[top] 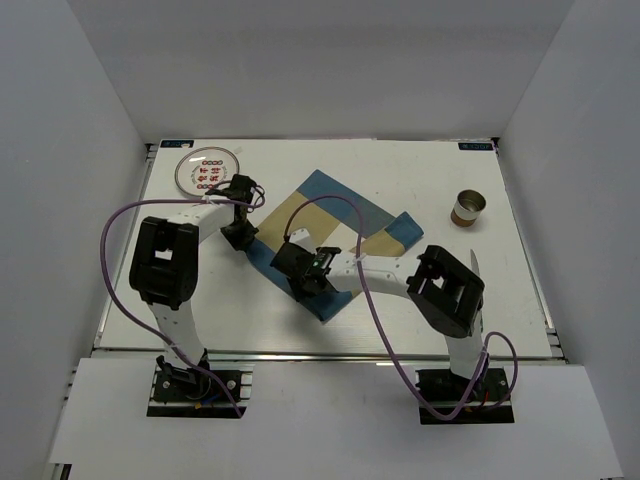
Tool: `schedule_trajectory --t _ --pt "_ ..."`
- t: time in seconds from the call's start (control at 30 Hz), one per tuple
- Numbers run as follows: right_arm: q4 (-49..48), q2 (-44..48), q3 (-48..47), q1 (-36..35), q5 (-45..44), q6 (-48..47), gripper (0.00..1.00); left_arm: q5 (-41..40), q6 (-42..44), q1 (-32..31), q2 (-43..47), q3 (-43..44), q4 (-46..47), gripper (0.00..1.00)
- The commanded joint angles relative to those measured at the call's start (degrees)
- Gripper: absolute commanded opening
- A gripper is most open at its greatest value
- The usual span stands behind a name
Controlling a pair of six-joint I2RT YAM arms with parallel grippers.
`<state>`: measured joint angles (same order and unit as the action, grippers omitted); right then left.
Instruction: Set the dinner table for one person
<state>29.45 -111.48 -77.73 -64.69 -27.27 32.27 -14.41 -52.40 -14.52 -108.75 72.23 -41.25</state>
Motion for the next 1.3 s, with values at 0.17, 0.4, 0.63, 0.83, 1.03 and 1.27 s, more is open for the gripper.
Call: schedule_trajectory --t 0.17,0.4,0.63,0.83,1.03,1.27 --pt "-1.8 -1.5 -3.9 -1.7 -3.1 1.0 0.61 4.2 1.4 -0.1 0.9 -2.7 0.5 0.0" --pt "-1.4 -4.0 -5.6 -1.4 -2.7 1.0 0.53 4.5 1.9 -0.1 2.3 -2.5 0.7 0.0" --pt "-1.6 -6.1 -6.0 -1.0 -3.9 1.4 0.32 4.6 2.3 -0.1 2.3 -2.4 0.5 0.0" --pt "-1.4 -5.9 -5.8 -1.0 -4.8 1.5 0.0 4.8 2.5 -0.1 2.0 -2.7 0.6 0.0" --pt "-3.0 -1.4 -3.6 -0.5 -4.8 2.4 0.0 5.7 2.7 0.5 3.3 -1.9 0.4 0.0" --pt "-9.5 26.1 7.1 8.5 -1.1 1.9 0.0 3.7 4.8 0.5 13.1 6.4 -3.1 0.0"
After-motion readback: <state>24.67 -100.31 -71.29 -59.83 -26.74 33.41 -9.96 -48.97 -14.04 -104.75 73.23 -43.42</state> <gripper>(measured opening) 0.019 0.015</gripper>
